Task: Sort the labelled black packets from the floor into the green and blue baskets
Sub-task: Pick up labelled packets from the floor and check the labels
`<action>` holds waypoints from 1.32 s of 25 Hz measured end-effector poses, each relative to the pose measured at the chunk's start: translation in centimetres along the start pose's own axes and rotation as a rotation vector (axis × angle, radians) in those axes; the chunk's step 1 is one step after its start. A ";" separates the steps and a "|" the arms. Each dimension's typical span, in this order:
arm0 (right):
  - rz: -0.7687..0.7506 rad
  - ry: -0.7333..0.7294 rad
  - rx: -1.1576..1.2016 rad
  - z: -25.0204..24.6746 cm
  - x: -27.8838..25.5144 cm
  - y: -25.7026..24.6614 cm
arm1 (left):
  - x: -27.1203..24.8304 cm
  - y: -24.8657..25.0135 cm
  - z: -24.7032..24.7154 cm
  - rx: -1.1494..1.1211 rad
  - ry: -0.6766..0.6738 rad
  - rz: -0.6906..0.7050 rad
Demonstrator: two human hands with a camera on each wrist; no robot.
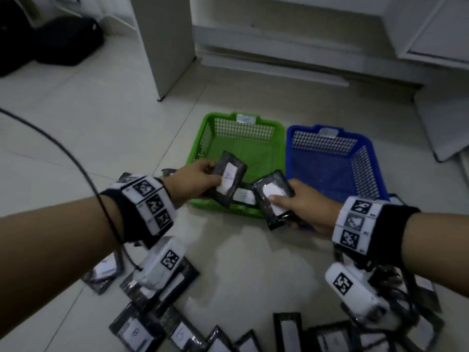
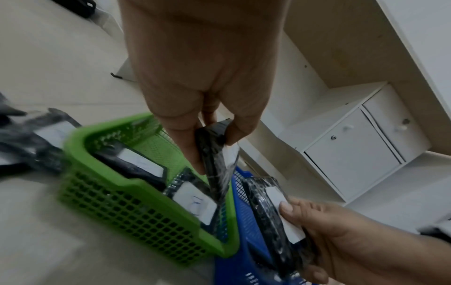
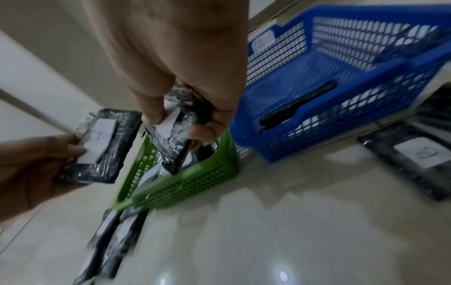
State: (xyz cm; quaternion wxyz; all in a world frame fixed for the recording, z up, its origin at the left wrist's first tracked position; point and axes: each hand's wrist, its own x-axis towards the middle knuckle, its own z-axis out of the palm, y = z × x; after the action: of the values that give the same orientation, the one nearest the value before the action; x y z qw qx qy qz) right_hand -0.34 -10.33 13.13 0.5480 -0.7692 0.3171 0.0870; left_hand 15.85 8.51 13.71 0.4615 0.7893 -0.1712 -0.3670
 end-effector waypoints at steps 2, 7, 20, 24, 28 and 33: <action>0.042 0.127 0.098 -3.6 1.0 1.5 | 1.9 1.8 4.1 -0.081 0.001 0.012; 0.134 0.262 0.356 -9.0 3.0 7.0 | 5.3 1.7 14.9 -0.169 0.121 0.093; -0.079 0.408 -0.251 -5.9 1.9 9.1 | 3.7 0.4 12.5 0.682 0.014 0.407; -0.303 0.211 -0.397 0.1 -0.3 4.7 | -1.4 -0.6 2.3 0.867 -0.044 0.408; -0.395 -0.148 -0.522 8.6 -2.1 1.4 | -7.0 -5.6 -5.7 0.913 -0.005 0.272; -0.413 -0.360 -0.685 19.6 -1.9 1.5 | -10.5 -15.7 -8.7 0.810 0.081 0.080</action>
State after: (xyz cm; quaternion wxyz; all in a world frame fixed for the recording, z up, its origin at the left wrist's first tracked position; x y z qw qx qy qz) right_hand 1.49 7.70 5.31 0.3137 -0.9263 0.0089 0.2085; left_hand 14.16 28.29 7.37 0.1335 0.9139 -0.3139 -0.2201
